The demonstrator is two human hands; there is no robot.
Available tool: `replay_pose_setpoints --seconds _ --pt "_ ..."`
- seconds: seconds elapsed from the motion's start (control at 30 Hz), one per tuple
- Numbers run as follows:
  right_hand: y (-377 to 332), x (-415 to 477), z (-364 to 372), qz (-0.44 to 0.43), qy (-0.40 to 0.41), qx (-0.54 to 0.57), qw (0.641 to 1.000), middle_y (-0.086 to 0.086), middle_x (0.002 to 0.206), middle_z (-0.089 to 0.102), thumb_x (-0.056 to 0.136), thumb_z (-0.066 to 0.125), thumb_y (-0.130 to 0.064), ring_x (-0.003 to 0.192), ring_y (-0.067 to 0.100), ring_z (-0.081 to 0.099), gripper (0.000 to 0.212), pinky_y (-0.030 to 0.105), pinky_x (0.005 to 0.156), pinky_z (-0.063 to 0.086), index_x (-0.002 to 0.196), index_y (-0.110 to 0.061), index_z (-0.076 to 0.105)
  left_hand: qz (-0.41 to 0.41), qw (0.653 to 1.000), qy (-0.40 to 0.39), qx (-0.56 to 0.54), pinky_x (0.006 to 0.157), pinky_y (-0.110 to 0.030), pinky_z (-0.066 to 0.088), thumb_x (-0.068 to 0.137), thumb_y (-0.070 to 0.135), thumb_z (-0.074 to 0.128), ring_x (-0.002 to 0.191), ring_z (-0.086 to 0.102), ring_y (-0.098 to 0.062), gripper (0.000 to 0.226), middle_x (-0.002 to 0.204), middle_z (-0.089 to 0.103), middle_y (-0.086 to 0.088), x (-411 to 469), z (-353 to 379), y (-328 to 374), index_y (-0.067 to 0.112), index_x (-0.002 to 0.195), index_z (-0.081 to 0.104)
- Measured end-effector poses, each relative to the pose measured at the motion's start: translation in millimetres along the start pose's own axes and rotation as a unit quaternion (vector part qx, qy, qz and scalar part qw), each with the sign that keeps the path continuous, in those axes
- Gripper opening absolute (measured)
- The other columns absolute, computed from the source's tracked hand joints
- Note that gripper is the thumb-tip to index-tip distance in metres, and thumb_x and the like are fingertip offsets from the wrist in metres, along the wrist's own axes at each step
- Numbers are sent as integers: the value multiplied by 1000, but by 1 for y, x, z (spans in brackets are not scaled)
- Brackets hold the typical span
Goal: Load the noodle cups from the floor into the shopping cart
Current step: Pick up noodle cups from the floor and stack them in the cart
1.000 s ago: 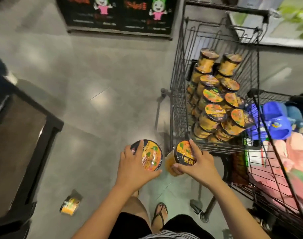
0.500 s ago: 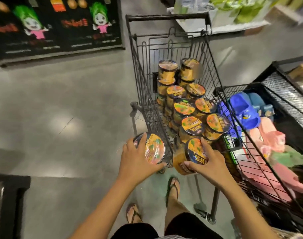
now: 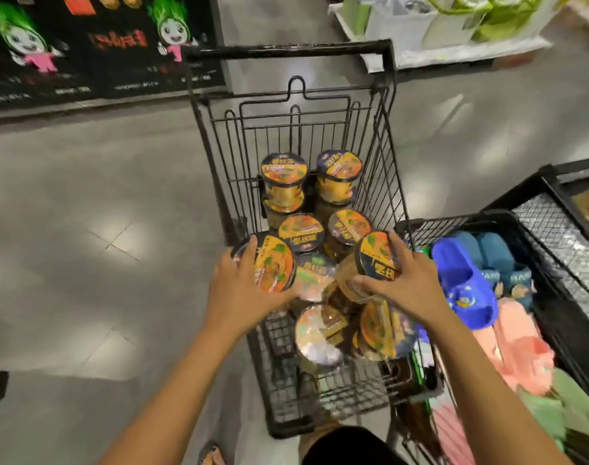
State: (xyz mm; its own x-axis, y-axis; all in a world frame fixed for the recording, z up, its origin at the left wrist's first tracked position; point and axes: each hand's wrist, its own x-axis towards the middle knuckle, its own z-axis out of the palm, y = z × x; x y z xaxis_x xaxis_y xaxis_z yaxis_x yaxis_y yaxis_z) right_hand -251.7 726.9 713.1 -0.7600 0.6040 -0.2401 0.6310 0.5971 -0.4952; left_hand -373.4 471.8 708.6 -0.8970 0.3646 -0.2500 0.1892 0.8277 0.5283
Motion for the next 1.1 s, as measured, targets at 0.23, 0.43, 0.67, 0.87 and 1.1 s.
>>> replay_pose_setpoints --seconds 0.23,0.43,0.67,0.87,1.1 --pt "8 125 -13 -69 -43 -65 995 14 120 54 49 60 -90 115 32 50 121 40 99 43 150 -33 27 -43 999 -2 15 113 -46 25 49 89 59 141 22 -34 129 153 20 -18 91 23 52 28 153 14" --pt "5 188 4 -105 -61 -119 985 18 125 52 54 55 -90 117 35 42 119 39 97 38 151 -29 24 -39 998 -26 52 116 -45 19 60 81 63 143 12 -34 122 154 15 -18 145 47 71 26 154 8" --pt "10 204 35 -113 -61 -143 981 20 116 45 54 56 -89 114 36 39 121 41 93 36 153 -29 21 -42 993 -45 103 112 -47 27 54 93 52 139 19 -39 126 151 15 -15 169 84 62 29 153 6" --pt "9 205 41 -106 -59 -191 974 22 119 44 55 41 -93 112 36 39 121 42 94 34 154 -30 14 -34 990 -51 130 114 -48 19 59 94 44 142 11 -39 123 156 6 -19 171 89 60 29 153 0" --pt "-5 200 20 -89 -108 -232 962 22 147 29 53 22 -100 134 38 27 124 44 107 27 154 -31 2 -28 992 -32 116 116 -50 13 65 93 26 145 5 -38 114 159 -1 -20 157 72 62 26 154 3"
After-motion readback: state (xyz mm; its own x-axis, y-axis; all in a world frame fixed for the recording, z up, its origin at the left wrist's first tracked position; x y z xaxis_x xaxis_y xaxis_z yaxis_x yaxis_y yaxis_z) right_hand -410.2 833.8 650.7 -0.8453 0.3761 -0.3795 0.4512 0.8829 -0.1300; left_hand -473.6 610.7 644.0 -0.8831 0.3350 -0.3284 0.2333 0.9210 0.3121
